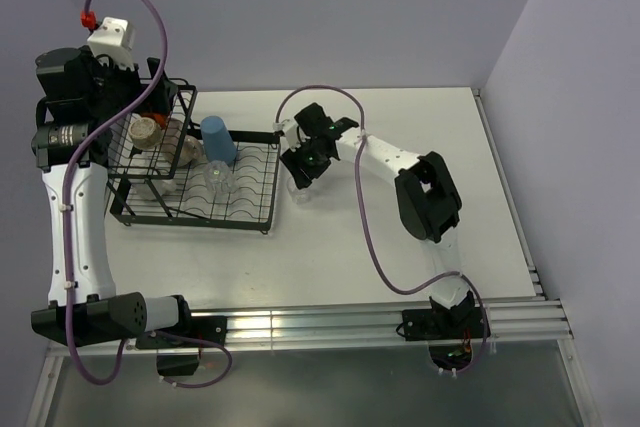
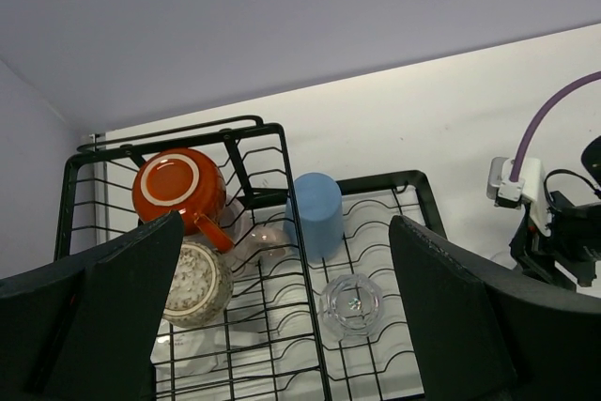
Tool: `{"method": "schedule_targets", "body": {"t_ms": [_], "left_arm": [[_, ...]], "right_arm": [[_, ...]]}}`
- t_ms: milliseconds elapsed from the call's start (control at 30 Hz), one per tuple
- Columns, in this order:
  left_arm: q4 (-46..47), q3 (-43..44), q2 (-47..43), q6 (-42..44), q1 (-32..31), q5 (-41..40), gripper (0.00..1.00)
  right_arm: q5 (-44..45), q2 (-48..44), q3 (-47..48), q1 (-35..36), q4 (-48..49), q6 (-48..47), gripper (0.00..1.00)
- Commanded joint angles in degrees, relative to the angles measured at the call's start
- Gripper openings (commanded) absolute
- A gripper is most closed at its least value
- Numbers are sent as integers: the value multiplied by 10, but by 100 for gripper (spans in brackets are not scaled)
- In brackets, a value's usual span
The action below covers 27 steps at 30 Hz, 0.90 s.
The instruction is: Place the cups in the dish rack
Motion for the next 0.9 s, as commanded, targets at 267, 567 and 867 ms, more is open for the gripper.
{"method": "schedule_targets", "body": {"t_ms": [267,567,867], "left_arm": [[9,-8,-25,-3,-3,7,99],[-18,5,-32,-25,-3,107,99],[-30,19,-32,-148,-3,238,99]], "right_arm": [[37,-37,-18,0,70,17,10],[108,-249,-110,-1,198,-65,0],[129,-429,-230,36,436,-223,0]]}}
